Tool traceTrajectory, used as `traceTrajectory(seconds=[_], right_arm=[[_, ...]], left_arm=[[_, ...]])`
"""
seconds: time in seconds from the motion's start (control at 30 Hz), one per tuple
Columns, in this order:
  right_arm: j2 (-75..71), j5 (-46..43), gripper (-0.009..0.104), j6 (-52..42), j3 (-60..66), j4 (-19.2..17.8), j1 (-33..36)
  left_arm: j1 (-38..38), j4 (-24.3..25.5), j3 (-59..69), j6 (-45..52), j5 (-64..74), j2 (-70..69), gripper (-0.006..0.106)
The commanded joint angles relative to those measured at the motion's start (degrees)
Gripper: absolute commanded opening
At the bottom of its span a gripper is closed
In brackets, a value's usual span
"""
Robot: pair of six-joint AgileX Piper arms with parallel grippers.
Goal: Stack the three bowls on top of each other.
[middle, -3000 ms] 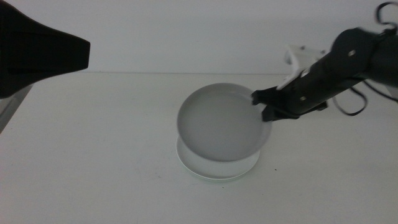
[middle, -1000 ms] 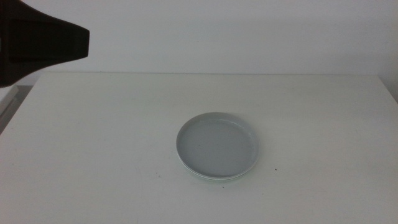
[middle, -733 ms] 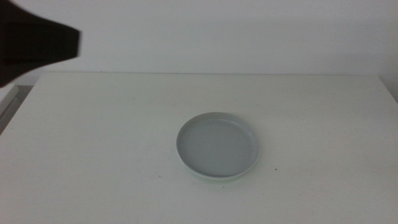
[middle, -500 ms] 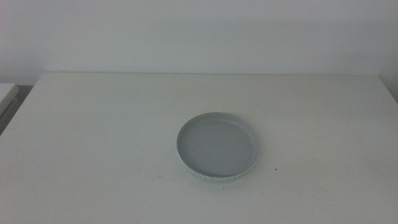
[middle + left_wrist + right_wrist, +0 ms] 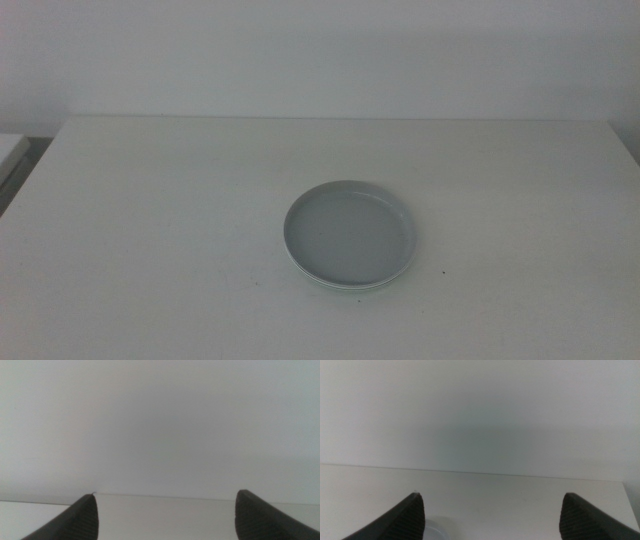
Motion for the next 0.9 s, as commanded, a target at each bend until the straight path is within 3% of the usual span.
traceTrajectory(seconds=[0.0,0.17,0.7,0.87], right_arm=[[-0.3,-0.84,0.093,-0.16,0.25,-0.23,-0.52],[-0.3,-0.84,0.093,-0.16,0.25,-0.23,-0.52],[-0.3,-0.84,0.093,-0.16,0.25,-0.23,-0.52],[-1.7,-4.15,0.093,-0.16,1.11,-4.29,-0.52]], left_arm=[[0.1,-1.43,0.21,-0.68,-1.19,-0.18,0.094],[0.1,-3.26,0.21,2.33,-1.63,-0.18,0.094],[0.1,-1.24,0.21,2.33,-2.48,0.02,0.094],[0.1,0.25,1.39,2.33,-4.33,-0.17,0.094]])
